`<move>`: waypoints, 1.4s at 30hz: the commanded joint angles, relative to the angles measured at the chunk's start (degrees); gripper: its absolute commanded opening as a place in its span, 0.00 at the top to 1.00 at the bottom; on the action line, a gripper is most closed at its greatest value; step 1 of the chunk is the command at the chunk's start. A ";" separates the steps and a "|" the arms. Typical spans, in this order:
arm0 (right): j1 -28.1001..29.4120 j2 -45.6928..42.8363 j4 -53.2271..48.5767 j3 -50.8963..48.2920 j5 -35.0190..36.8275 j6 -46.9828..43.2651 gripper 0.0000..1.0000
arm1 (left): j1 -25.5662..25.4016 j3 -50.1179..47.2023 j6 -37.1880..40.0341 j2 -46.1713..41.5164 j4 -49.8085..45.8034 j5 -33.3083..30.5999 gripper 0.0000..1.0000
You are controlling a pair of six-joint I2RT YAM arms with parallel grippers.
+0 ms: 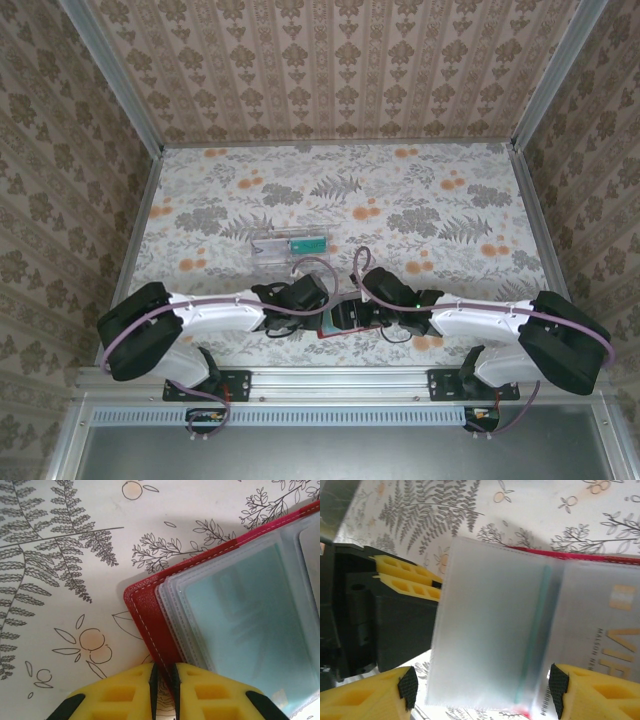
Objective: Take the credit cards out of the card holder
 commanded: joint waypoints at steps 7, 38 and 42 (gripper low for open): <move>0.35 3.40 2.08 2.09 -2.94 0.68 0.34 | 1.01 -4.75 -2.63 -13.94 -3.52 -2.63 0.79; -3.05 -2.62 -10.43 -2.87 10.55 -5.80 0.77 | -0.91 6.47 -7.71 5.35 10.71 8.36 0.81; -3.07 -2.97 -10.32 -3.30 10.78 -5.36 0.77 | -0.93 6.91 -7.90 6.13 10.64 8.69 0.80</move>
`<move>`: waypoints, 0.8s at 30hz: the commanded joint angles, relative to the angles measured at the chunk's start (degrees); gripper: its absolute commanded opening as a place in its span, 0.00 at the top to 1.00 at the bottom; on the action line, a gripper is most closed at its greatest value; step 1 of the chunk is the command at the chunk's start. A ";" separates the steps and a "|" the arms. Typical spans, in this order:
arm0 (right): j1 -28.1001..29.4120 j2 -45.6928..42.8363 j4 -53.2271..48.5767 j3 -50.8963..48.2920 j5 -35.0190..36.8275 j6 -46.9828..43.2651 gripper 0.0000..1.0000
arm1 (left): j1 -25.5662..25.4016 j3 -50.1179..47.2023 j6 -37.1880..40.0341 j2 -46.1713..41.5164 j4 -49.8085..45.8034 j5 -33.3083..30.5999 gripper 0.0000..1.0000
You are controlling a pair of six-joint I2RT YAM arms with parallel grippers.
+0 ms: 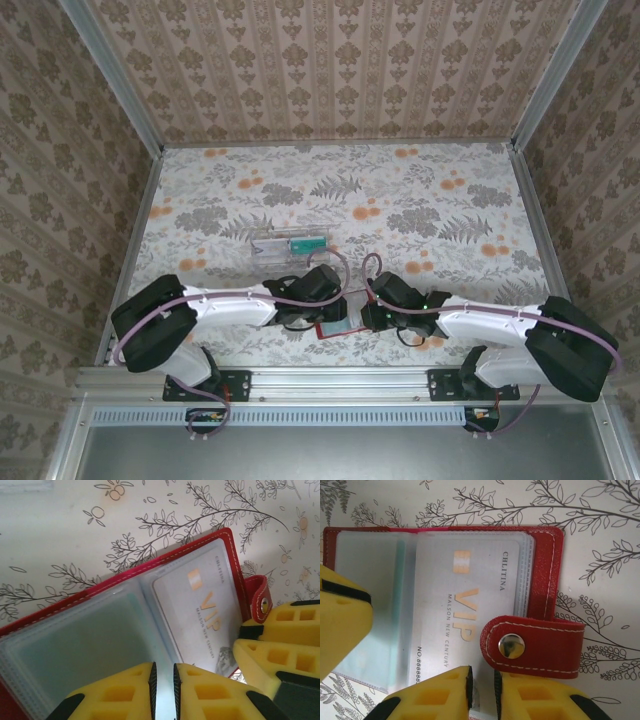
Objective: Take the credit cards out of the card holder
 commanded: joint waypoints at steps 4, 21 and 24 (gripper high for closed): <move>-0.32 -2.39 -1.07 -0.47 1.95 -0.64 0.79 | -0.35 1.74 -0.99 1.50 0.96 1.38 0.80; -0.66 3.55 2.40 0.19 -1.63 -0.78 0.83 | -0.13 0.64 -1.94 1.47 0.90 0.90 0.80; -0.37 3.99 3.25 0.15 -2.54 -0.17 0.84 | -0.05 0.19 -2.43 1.56 1.39 0.89 0.79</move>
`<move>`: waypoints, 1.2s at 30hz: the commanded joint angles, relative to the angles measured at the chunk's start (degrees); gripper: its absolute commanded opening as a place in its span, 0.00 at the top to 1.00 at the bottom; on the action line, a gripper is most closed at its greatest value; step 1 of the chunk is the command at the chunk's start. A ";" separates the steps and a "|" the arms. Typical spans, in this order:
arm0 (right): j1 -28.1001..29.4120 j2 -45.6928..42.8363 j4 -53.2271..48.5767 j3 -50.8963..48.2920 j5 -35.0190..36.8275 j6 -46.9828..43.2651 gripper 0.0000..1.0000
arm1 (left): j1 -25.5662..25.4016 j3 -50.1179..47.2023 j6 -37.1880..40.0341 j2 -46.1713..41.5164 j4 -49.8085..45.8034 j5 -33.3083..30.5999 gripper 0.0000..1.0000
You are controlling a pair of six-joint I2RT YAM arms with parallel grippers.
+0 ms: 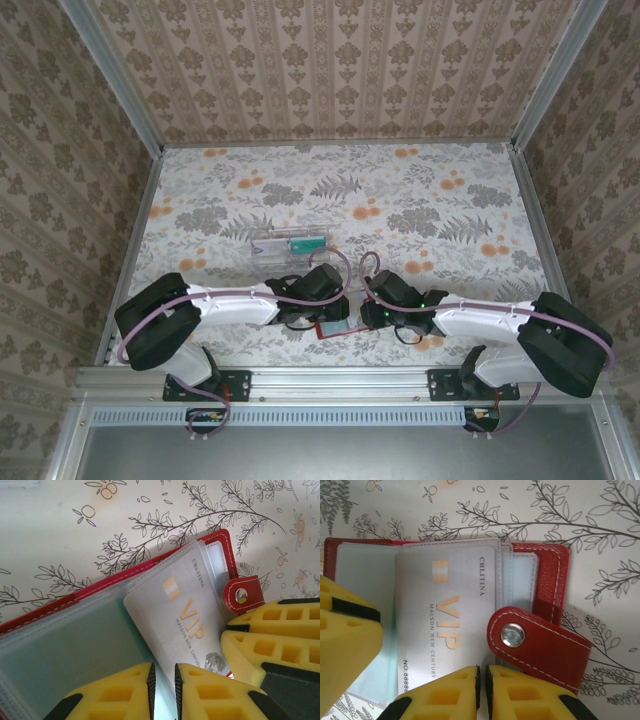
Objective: Take the credit cards out of the card holder
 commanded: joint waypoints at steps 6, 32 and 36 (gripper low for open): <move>0.29 0.87 -0.36 -0.20 -2.00 1.06 0.84 | 0.07 -0.76 -3.66 0.52 -0.20 0.43 0.80; 1.53 -1.96 -0.55 -2.58 -2.24 3.49 0.84 | -0.54 -4.50 -13.00 -3.86 1.45 -2.07 0.80; 1.56 -1.62 -0.24 -2.49 -2.32 3.57 0.84 | -0.81 -2.92 -11.39 -6.24 -0.51 -2.75 0.79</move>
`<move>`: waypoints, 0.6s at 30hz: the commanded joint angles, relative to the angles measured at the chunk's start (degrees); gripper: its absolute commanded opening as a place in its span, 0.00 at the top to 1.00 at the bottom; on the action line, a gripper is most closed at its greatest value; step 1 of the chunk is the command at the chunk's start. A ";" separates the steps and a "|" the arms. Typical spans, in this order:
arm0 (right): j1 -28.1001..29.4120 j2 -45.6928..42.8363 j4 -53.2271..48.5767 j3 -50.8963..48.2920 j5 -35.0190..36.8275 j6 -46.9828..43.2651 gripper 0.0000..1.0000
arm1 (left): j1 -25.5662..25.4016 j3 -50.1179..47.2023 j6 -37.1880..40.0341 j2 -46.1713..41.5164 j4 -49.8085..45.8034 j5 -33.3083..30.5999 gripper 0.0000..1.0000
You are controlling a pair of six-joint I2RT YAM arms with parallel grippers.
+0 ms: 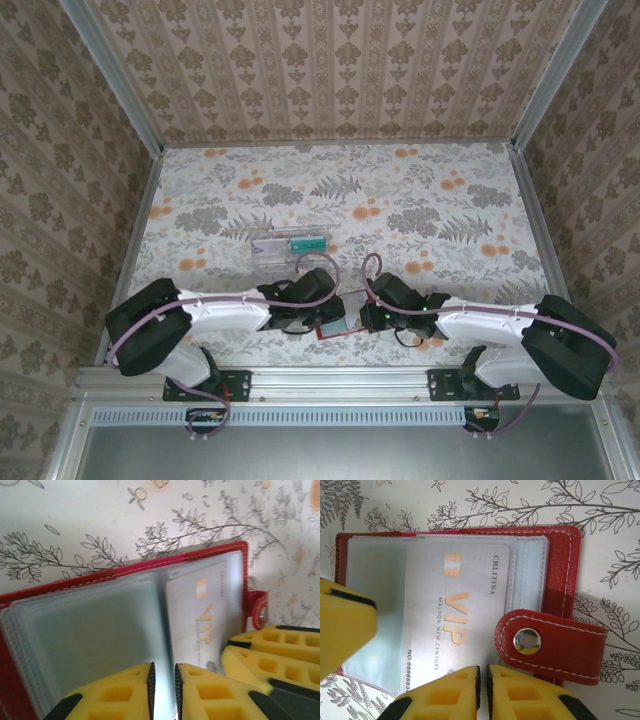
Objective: Take the credit cards out of the card holder
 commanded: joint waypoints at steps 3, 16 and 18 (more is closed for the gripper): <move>0.59 -0.04 -0.98 -1.18 -1.08 0.77 0.83 | -0.87 2.44 1.22 -1.46 -2.93 -1.19 0.79; 0.70 -0.29 -0.97 -1.26 -0.96 0.83 0.83 | -0.52 0.13 -1.43 3.29 4.53 1.55 0.79; 0.66 -0.34 -1.06 -1.24 -0.95 0.83 0.83 | -0.48 0.05 -1.59 3.69 4.47 1.62 0.79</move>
